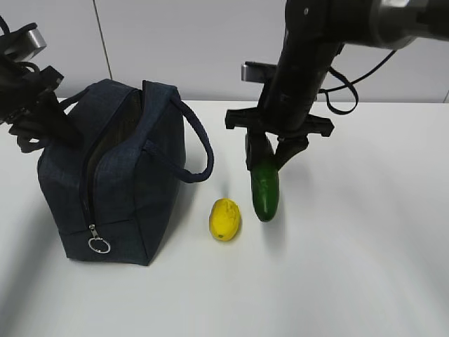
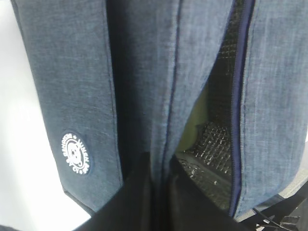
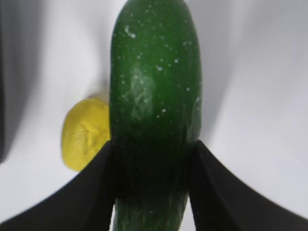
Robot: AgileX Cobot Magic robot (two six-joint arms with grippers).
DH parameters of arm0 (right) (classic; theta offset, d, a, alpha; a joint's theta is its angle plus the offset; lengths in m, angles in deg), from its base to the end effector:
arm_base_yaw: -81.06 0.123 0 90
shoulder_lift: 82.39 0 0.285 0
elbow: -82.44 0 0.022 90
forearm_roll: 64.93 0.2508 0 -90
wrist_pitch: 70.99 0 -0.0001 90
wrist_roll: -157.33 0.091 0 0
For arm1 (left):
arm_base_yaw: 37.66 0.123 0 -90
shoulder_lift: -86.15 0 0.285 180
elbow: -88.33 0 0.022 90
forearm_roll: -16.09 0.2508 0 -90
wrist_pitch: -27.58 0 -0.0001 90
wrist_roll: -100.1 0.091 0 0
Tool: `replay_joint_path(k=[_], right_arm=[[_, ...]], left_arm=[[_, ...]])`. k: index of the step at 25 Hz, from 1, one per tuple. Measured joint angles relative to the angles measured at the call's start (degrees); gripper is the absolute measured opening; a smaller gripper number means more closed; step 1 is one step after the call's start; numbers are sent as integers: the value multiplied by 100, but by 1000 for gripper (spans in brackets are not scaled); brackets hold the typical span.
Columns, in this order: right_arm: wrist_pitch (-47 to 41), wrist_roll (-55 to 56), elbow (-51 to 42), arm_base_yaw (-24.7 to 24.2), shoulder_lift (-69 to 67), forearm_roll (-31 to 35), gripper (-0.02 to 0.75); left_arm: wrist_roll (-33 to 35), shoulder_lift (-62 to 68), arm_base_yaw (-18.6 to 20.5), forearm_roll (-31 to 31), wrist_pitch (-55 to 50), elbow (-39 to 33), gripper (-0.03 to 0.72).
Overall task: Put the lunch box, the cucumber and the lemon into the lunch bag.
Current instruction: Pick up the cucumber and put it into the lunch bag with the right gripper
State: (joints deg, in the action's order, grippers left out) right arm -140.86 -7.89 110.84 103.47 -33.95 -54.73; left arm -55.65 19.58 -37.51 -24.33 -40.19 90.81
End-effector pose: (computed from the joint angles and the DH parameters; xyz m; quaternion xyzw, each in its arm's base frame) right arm 0.4098 0.1854 0.2116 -0.0407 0.9937 0.1000 0.0302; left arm 0.3647 -0.0537 0.2432 0.0716 0.9442 -0.3118 0.0781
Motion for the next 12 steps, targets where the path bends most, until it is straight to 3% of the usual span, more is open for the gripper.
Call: replay_joint_path(k=[5, 12], right_arm=[[-22, -413, 0, 0, 532, 941, 323], [298, -1686, 86, 0, 773, 3596, 323]], left_arm=[[0, 0, 0, 12, 38, 0, -3], [-12, 0, 0, 34, 125, 0, 1]])
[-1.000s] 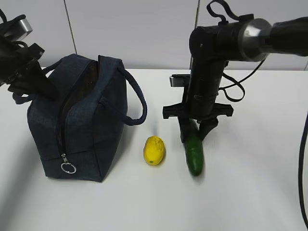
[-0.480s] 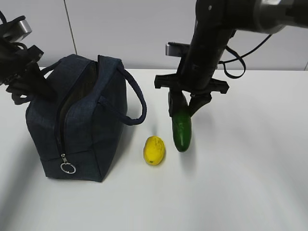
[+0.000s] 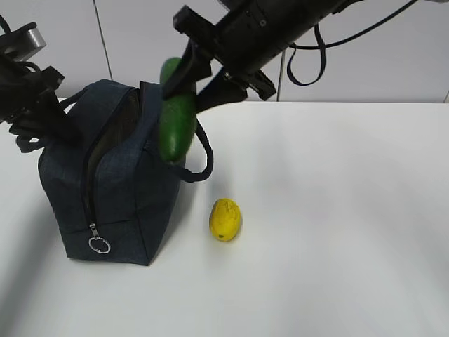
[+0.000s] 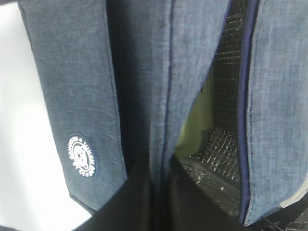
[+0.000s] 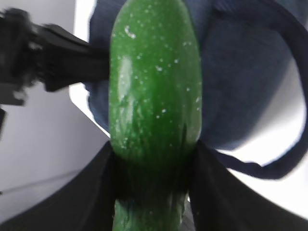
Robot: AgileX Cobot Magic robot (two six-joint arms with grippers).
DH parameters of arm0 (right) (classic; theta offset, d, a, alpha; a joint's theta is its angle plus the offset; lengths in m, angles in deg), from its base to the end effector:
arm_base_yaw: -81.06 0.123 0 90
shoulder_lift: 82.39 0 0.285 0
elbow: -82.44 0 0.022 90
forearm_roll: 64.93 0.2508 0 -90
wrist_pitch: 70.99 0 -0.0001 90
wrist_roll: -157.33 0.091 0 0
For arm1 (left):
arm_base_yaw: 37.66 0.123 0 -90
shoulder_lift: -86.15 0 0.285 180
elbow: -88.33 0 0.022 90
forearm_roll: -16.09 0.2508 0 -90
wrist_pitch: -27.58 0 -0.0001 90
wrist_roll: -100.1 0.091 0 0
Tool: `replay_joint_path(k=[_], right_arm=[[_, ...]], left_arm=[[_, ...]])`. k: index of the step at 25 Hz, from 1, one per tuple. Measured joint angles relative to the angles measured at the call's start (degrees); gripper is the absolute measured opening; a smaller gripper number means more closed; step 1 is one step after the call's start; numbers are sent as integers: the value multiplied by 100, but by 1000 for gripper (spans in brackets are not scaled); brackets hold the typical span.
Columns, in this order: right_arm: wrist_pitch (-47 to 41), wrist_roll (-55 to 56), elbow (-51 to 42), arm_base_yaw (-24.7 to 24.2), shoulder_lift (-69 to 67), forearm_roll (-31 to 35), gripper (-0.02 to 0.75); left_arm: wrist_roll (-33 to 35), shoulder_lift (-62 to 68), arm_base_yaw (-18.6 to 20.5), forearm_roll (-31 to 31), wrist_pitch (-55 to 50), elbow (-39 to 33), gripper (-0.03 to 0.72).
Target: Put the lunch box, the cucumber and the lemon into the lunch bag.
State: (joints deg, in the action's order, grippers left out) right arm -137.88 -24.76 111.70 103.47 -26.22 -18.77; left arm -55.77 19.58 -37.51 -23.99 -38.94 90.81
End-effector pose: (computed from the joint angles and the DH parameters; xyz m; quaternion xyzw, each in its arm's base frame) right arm 0.3850 0.2241 0.3010 -0.1010 0.9072 0.4008 0.0787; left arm 0.3665 -0.0528 0.2428 0.0684 0.9456 -0.3058 0.0870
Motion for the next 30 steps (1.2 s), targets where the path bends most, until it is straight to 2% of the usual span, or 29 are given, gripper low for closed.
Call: replay_joint_path(k=[3, 9, 17, 25, 30], right_arm=[[605, -363, 0, 0, 0, 653, 323], [1570, -536, 0, 51, -26, 1206, 323], [1935, -1454, 5, 350, -692, 2540, 323], [1997, -1638, 18, 364, -1417, 2687, 323], [1973, -1259, 60, 364, -1472, 1926, 325]], left_arm=[[0, 0, 0, 0, 13, 0, -3], [0, 0, 0, -10, 133, 0, -4], [-11, 0, 0, -10, 201, 0, -4], [-11, 0, 0, -21, 224, 0, -4], [-19, 0, 0, -21, 250, 0, -4]])
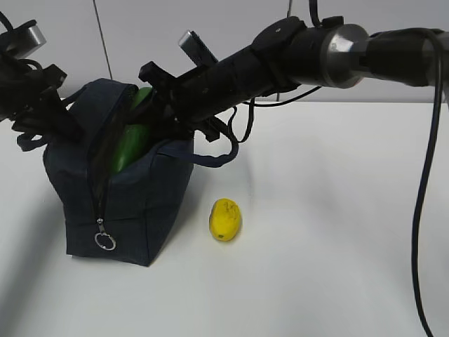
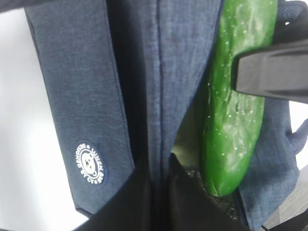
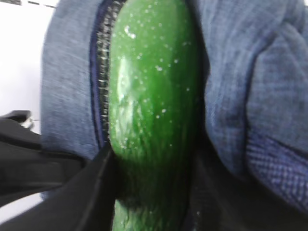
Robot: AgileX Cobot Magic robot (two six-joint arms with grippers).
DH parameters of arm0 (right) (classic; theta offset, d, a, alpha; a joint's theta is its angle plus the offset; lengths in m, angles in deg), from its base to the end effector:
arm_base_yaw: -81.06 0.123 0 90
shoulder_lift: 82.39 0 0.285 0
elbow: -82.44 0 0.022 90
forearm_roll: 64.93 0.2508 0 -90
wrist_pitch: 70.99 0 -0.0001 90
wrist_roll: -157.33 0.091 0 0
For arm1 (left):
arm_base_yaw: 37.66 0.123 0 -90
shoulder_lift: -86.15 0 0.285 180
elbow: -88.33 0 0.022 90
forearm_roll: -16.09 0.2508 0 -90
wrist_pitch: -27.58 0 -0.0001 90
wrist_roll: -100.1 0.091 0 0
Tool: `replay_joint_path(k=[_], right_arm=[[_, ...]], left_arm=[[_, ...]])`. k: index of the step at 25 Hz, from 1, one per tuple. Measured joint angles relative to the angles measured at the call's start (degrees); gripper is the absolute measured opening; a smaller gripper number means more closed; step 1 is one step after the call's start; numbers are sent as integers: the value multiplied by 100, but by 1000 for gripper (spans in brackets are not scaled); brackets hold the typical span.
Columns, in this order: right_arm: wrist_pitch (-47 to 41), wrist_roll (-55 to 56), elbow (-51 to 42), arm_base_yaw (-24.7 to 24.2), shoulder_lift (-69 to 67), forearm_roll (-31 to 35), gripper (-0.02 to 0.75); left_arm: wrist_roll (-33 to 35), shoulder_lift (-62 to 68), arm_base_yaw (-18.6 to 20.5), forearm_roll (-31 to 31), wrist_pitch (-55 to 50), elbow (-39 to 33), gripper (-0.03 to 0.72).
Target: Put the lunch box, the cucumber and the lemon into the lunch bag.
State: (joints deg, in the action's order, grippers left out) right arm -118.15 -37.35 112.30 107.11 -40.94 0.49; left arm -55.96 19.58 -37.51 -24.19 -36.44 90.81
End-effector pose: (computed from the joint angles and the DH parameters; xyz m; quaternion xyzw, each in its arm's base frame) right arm 0.4296 0.2776 0.2060 -0.0272 0.8676 0.4795 0.1292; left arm 0.3704 -0.0519 0.2428 0.0592 0.9461 -0.3003 0.1062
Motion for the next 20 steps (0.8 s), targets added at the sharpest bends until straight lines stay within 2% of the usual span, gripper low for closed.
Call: replay_joint_path(k=[4, 9, 11, 17, 20], right_arm=[[-82, 193, 9, 0, 0, -368, 361], [-118, 214, 9, 0, 0, -358, 477], [-171, 214, 9, 0, 0, -244, 502], [-861, -123, 357, -83, -12, -155, 517], [-1303, -167, 690, -161, -12, -381, 518]], left_arm=[[0, 0, 0, 0, 21, 0, -4], [0, 0, 0, 0, 29, 0, -4], [0, 0, 0, 0, 29, 0, -4], [0, 0, 0, 0, 42, 0, -4], [0, 0, 0, 0, 42, 0, -4]])
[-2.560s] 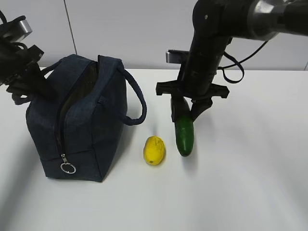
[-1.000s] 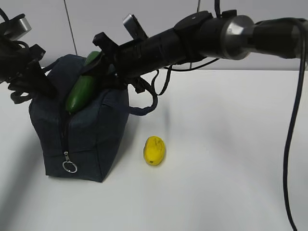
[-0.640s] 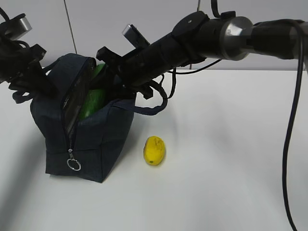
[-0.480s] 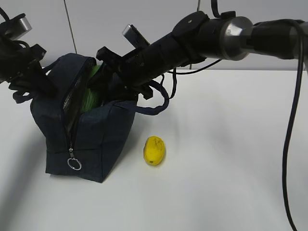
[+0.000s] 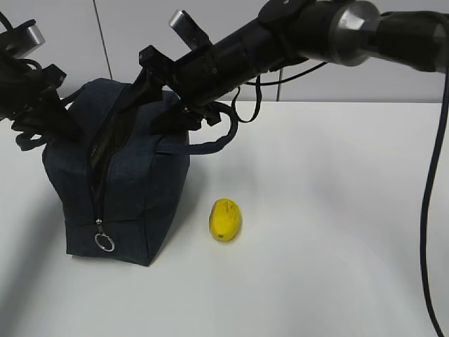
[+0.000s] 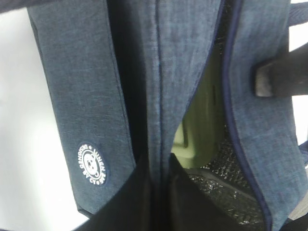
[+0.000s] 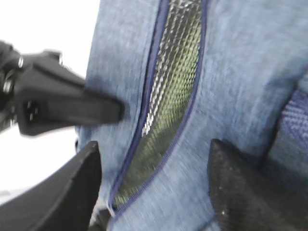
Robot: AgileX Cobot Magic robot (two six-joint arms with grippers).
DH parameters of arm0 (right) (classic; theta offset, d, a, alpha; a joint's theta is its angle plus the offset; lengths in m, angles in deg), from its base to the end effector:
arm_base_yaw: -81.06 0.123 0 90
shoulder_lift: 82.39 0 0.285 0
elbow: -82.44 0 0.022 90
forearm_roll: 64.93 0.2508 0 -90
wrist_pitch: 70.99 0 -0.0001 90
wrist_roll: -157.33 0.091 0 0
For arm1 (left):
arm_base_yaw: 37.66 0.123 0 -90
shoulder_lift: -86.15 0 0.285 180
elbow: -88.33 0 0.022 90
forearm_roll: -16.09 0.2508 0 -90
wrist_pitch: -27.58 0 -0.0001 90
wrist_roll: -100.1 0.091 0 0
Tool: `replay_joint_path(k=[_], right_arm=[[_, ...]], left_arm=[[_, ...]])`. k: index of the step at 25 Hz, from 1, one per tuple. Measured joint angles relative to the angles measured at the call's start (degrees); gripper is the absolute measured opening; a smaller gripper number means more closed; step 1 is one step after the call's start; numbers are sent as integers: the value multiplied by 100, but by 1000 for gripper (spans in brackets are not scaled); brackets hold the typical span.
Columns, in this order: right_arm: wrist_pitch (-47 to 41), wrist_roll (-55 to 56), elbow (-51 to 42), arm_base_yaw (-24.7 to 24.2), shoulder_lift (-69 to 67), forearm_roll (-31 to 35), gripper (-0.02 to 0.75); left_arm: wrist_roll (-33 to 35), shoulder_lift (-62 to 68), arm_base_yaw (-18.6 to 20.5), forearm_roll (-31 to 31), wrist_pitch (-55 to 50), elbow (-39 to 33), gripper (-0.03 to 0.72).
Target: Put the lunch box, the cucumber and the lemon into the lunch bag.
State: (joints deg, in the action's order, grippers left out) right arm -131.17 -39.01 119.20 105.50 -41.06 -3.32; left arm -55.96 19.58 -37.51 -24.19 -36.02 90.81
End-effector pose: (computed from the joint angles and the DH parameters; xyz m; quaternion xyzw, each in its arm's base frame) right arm 0.4268 0.2703 0.2349 -0.1246 0.8588 0.4868 0.0996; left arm 0.3710 -0.0518 0.2428 0.0580 0.9462 -0.2991 0.1095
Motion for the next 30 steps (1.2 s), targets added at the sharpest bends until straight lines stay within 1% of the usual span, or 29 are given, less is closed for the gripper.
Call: replay_joint_path(k=[2, 4, 7, 9, 11, 15, 19, 23, 26, 30], right_arm=[[-356, 29, 276, -38, 0, -393, 518], [-747, 229, 632, -53, 0, -990, 518], [-989, 707, 1181, -53, 0, -1992, 519], [-1027, 907, 1485, -53, 13, -2356, 519], [-1067, 1008, 1761, -53, 62, -2491, 519], [-1147, 1141, 2079, -53, 256, -2456, 510], [-1172, 1152, 2138, -53, 341, -2387, 471], [-1172, 1155, 2138, -53, 73, -2279, 437], [-1172, 918, 2138, -53, -172, -1822, 412], [-1152, 273, 2138, -53, -331, -841, 391]], left_arm=[[0, 0, 0, 0, 0, 0, -4], [0, 0, 0, 0, 0, 0, -4], [0, 0, 0, 12, 0, 0, -4], [0, 0, 0, 24, 0, 0, -4], [0, 0, 0, 36, 0, 0, -4], [0, 0, 0, 36, 14, 0, -4], [0, 0, 0, 36, 14, 0, -4], [0, 0, 0, 56, -11, 0, -4], [0, 0, 0, 58, -52, 0, -4], [0, 0, 0, 58, -85, 0, -4]])
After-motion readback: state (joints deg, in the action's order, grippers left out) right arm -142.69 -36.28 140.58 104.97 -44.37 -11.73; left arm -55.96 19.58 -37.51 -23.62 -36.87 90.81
